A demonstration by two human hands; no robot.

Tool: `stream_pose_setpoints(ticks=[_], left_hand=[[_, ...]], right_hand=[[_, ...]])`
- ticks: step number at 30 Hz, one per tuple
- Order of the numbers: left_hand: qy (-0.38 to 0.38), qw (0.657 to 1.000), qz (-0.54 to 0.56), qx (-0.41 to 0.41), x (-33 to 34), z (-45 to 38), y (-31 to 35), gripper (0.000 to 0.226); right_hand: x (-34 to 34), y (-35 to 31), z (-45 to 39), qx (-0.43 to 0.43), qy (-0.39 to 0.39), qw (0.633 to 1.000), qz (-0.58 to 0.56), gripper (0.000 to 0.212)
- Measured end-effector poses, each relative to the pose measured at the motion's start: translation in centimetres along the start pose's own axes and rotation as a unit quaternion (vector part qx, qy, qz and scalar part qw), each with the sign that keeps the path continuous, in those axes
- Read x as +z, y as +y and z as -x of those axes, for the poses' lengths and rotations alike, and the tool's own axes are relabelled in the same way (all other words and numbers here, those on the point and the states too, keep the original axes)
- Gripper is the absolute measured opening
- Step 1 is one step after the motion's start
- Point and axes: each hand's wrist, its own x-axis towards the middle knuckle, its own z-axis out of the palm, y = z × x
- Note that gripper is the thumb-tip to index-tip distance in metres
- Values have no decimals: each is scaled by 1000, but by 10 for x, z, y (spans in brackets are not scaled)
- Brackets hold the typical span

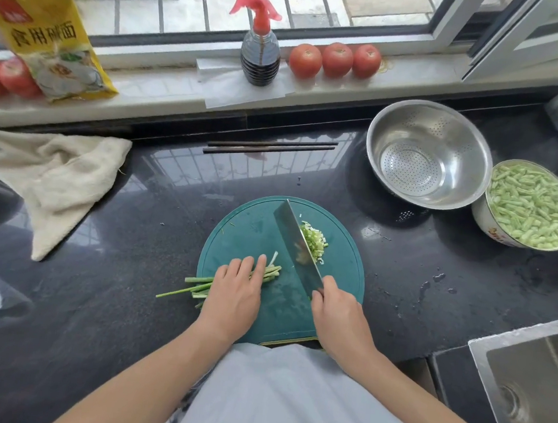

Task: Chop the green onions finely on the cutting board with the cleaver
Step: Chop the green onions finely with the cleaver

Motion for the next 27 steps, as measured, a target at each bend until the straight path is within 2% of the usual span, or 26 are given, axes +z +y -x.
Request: stream_pose_setpoints(ticks=[5,8,11,13,15,17,19,21,23,25,27], left_hand=[[22,999,17,18,4,12,-14,59],[38,999,5,38,9,13,-17,57],[57,998,12,37,9,11,-13,57],[54,998,41,13,3,6,-8,49],[34,991,108,-77,-8,-7,2,38],[-10,960,207,-190,-20,-27,12,33],[-47,930,265,-250,-27,-47,19,30],[-75,907,306,-280,-28,-60,21,23],[-85,861,386,-320,-32,-65,16,18],[-87,820,459,-332,-35,-67,8,26],[-108,814,476,-316,-39,-67,2,24]], right_hand=[[4,-5,1,-40,22,998,47,25],[1,-11,1,-92,61,990,90,17],[2,-16,-1,-116,61,982,136,12],[4,-16,-3,-110,58,984,129,12],[5,-13,-4,-98,68,989,91,14],[4,-10,-4,-89,81,991,61,17],[0,-6,-4,-78,85,992,54,18],[-3,-3,-5,-71,87,992,52,19],[-6,0,-5,-61,87,993,42,19],[-7,2,-5,-52,83,995,35,17],[-7,3,-6,-51,78,995,30,17]])
